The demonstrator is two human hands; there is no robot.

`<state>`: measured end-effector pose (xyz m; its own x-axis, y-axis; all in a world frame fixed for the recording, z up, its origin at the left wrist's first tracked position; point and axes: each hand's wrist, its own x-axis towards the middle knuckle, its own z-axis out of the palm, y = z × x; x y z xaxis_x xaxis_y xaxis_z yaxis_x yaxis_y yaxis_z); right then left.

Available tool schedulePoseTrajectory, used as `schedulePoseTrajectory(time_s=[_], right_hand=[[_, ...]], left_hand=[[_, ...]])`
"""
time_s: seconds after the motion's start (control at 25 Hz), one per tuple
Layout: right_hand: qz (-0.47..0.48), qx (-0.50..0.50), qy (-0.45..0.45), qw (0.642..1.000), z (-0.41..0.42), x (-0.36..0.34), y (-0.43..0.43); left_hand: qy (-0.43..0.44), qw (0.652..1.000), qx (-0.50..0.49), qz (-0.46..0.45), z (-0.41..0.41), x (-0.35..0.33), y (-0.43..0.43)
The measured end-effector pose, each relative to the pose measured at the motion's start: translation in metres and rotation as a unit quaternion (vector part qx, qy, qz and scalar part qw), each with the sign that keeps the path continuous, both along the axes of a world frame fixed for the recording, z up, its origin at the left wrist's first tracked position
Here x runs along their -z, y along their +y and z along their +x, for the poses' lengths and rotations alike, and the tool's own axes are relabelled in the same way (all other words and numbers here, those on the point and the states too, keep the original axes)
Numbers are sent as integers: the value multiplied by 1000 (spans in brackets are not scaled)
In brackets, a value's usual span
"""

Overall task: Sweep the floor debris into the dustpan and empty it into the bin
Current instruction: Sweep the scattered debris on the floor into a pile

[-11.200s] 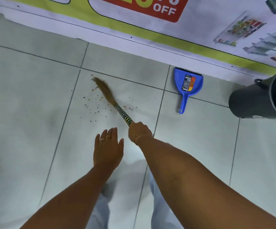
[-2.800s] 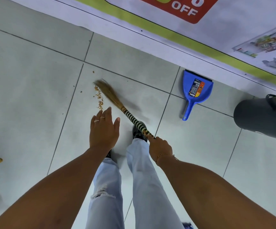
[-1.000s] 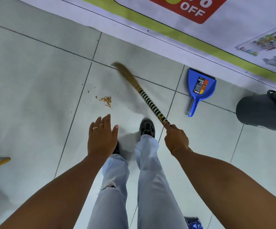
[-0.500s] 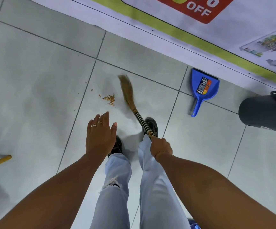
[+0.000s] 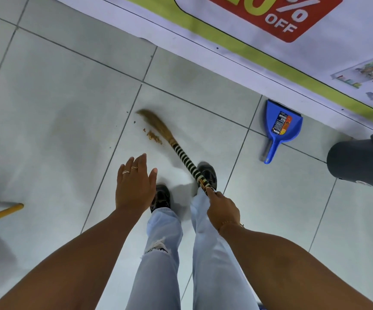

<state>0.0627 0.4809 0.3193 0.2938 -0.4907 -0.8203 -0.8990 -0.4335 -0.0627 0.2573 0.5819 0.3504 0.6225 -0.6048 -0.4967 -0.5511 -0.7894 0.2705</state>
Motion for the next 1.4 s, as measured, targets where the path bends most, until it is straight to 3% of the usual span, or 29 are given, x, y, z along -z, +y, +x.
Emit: schedulePoseTrajectory(time_s=[0.2,0.4,0.72,0.96,1.16,1.4], right_hand=[[-75,-1,-58,995,46,-1,-50],[-81,-7,-8,997,149,30,-126],[-81,-194,-12,978,245,65,-173],[-97,-325,7,941,236,71,-206],[-119,-441,18,890,187,66,-227],[-115,-486,27,866,120,55,-233]], left_hand=[[-6,1000,-24,-16,5,-1,-21],[-36,996,-68,-35,19,13,-44],[-27,991,-132,-11,44,54,-73],[-15,990,-140,-5,41,59,-85],[-14,992,-124,6,27,53,-86],[-14,995,-95,13,-6,43,-80]])
